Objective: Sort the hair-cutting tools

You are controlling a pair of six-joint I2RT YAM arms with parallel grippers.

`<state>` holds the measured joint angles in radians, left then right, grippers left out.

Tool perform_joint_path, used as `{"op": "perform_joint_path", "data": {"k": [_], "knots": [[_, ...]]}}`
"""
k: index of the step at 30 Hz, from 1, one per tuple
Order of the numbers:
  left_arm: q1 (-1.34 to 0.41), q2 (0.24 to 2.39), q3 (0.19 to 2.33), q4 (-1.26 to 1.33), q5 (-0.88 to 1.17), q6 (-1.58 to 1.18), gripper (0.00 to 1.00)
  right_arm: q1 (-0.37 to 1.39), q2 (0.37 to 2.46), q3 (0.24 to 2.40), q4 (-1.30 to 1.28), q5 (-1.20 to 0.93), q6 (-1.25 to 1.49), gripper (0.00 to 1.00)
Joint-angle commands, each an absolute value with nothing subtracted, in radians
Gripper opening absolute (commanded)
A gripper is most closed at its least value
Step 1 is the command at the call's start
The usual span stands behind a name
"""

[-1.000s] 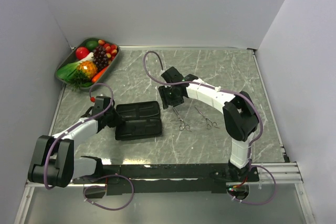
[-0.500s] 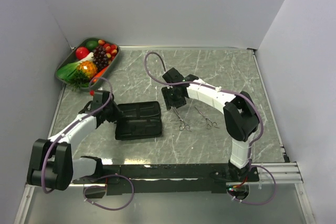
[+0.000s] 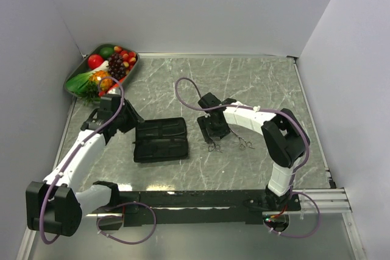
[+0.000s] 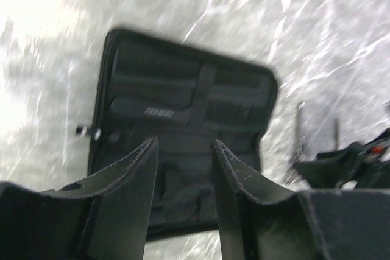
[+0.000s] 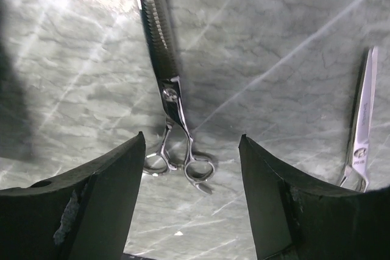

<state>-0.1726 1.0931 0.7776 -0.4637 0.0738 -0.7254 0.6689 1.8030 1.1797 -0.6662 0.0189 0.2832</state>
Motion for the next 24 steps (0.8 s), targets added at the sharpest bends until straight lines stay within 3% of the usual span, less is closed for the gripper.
{"op": "perform_joint_path", "data": {"k": [1, 8, 24], "knots": [[-0.175, 1.072, 0.726, -0.549, 0.117, -0.716, 0.45, 0.664, 1.821, 1.207, -0.604, 0.044, 0.233, 0.71], [-0.219, 1.083, 0.718, -0.603, 0.054, -0.759, 0.47, 0.692, 1.864, 1.227, -0.594, 0.08, 0.227, 0.7], [-0.25, 1.196, 0.736, -0.673, -0.087, -0.877, 0.41, 0.752, 1.864, 1.212, -0.592, 0.178, 0.225, 0.64]]}}
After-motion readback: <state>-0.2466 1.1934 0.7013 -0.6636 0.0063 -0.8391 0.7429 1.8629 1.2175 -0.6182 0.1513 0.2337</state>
